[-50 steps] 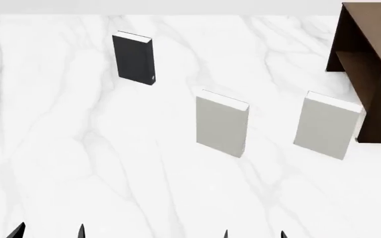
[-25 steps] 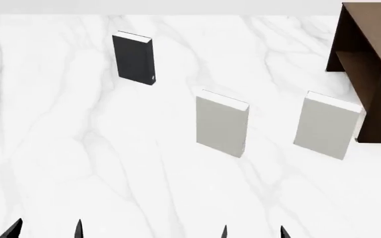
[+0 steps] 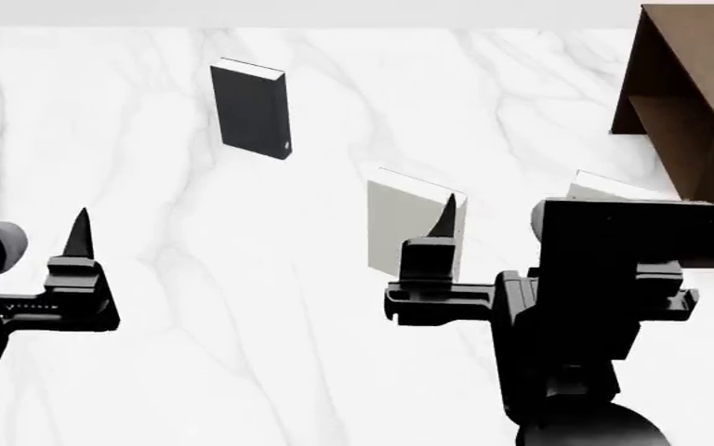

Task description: Pick up the book on the left and place it on top of the shelf.

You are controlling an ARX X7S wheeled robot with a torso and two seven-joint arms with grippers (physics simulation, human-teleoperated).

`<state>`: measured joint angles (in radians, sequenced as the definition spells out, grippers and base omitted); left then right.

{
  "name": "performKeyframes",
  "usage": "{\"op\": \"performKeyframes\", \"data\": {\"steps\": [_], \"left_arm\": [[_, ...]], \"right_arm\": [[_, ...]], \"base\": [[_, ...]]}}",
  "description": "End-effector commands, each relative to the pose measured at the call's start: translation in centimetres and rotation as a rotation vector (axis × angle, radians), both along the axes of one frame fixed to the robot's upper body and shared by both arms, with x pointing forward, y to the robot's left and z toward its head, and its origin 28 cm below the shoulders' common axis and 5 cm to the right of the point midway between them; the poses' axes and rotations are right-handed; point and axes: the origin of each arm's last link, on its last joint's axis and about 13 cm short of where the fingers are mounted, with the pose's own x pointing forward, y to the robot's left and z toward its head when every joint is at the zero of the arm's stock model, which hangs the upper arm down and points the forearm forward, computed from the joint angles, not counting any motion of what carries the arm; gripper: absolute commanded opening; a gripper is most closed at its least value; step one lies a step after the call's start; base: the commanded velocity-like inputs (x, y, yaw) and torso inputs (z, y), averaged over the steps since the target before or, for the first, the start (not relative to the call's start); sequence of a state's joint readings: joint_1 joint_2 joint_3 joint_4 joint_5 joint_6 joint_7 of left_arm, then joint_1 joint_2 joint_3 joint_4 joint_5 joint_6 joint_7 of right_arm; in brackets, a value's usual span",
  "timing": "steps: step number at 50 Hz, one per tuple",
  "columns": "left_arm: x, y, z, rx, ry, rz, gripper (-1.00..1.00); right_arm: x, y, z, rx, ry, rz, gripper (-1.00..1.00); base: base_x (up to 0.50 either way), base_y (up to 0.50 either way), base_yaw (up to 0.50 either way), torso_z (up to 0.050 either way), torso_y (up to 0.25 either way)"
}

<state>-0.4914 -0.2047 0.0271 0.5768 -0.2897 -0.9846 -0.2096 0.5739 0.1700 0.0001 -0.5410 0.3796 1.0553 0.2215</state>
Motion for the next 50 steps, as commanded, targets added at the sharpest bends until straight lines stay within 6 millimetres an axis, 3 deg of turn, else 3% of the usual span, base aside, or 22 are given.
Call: {"op": "performKeyframes", "data": {"steps": [1,10,50], "left_arm": [[0.08,0.49,5.06,0.040,-0.055,0.007,1.00],[0.20,0.63,5.08,0.048,-0.058,0.011,1.00],[0.13,1.07,5.23,0.037,-0.061,0.024,1.00]], "right_arm": [[0.31,-0.13,5.34,-0.020,-0.032,0.005,1.00],[0.30,-0.18,5.11,-0.016,-0.028,0.025,1.00],[0.29,0.01,4.97,-0.020,0.002,0.044,1.00]], "base": [[0.00,0.00,0.00,0.000,0.000],[0.02,0.00,0.00,0.000,0.000],[0.50,0.00,0.00,0.000,0.001]]}}
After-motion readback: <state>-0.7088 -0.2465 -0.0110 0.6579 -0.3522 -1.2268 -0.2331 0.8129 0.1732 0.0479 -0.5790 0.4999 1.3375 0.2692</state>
